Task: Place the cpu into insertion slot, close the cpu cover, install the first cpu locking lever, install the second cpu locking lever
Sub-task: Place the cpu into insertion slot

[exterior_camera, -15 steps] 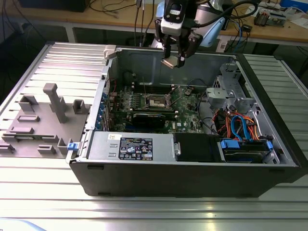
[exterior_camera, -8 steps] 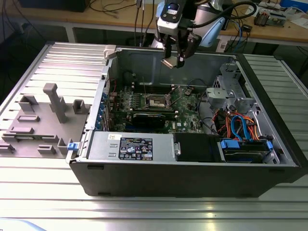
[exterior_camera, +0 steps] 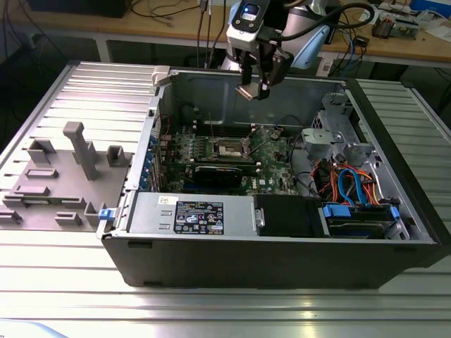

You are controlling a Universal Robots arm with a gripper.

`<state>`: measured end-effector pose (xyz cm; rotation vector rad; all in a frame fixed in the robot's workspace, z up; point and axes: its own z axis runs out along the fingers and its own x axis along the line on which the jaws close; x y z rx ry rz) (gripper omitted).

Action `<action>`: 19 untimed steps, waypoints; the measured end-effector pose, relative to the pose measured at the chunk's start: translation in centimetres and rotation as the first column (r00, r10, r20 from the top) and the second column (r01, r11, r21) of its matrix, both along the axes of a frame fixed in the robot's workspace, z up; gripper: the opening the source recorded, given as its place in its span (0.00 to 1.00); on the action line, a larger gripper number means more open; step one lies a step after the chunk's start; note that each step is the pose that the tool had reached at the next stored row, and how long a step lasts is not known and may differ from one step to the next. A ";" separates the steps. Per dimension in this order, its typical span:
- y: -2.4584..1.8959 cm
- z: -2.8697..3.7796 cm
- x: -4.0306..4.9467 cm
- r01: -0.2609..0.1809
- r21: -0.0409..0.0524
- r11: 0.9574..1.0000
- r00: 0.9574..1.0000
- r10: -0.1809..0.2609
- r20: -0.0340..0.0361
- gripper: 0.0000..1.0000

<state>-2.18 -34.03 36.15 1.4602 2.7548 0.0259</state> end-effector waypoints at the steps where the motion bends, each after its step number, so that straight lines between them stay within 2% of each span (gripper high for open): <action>1: 0.00 0.00 0.00 0.000 0.000 1.000 1.000 0.000 0.000 0.54; 10: 0.00 -0.14 0.00 0.000 0.000 1.000 1.000 0.000 0.000 0.54; 14: 0.00 -0.56 -0.02 0.003 -0.001 1.000 1.000 -0.003 0.000 0.54; 19: 0.00 -1.14 -0.02 0.059 -0.001 0.998 0.998 -0.059 0.000 0.54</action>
